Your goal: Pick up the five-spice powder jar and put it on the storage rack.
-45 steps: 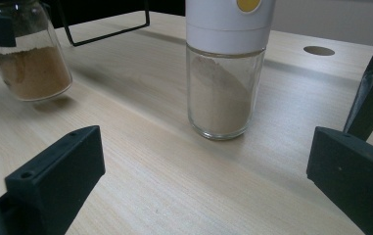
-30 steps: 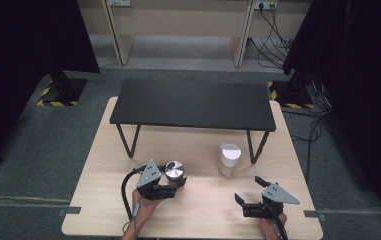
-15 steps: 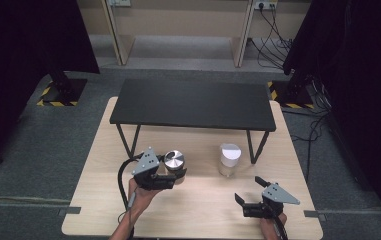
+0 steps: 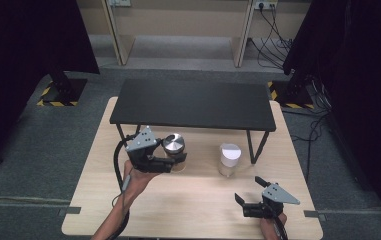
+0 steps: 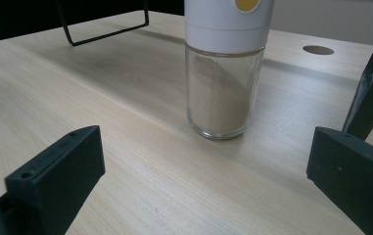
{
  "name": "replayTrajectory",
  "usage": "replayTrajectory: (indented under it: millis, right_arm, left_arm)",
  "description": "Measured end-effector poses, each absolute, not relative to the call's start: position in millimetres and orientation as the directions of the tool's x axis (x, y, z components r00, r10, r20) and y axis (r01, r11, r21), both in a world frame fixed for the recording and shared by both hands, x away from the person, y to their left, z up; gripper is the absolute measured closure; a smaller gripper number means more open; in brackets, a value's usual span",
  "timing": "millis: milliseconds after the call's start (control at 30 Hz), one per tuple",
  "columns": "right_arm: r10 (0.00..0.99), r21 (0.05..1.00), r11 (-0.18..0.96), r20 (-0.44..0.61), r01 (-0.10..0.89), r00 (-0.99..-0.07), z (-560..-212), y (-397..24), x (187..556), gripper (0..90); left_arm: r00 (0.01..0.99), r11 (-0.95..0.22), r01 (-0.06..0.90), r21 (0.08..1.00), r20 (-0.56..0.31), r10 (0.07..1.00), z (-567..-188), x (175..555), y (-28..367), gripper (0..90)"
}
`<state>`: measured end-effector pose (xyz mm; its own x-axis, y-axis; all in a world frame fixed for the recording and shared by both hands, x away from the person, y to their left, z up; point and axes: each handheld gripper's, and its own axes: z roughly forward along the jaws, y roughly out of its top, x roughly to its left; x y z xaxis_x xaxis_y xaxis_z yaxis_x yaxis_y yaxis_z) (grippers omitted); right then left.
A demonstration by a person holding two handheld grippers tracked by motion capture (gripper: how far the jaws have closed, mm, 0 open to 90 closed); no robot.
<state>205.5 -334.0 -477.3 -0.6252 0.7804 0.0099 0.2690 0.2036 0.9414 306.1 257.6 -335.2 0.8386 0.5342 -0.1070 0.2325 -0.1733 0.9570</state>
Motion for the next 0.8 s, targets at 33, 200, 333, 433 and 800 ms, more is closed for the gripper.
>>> replayTrajectory:
  millis: [33,200,333,433,800]
  right_arm:
    - [0.780,0.941,0.204,0.010,0.269,-0.625,-477,-334,206,0.6]
    - [0.780,0.941,0.204,0.011,0.271,-0.626,-477,-334,206,0.6]
    - [0.780,0.940,0.206,0.009,0.271,-0.625,-477,-334,205,0.6]
    - [0.780,0.940,0.208,0.008,0.271,-0.626,-477,-334,205,0.6]
    - [0.779,0.940,0.208,0.008,0.269,-0.628,-477,-334,205,0.6]
  left_arm:
    - [0.840,-0.174,0.233,0.957,-0.108,0.532,-331,309,259,31.1]
    - [0.850,-0.173,0.227,0.958,-0.108,0.516,-314,315,263,31.1]
    - [0.856,-0.179,0.222,0.958,-0.105,0.506,-302,318,264,31.1]
    - [0.856,-0.181,0.214,0.960,-0.095,0.508,-293,320,265,31.1]
    - [0.808,-0.172,0.237,0.956,-0.096,0.581,-271,335,258,31.1]
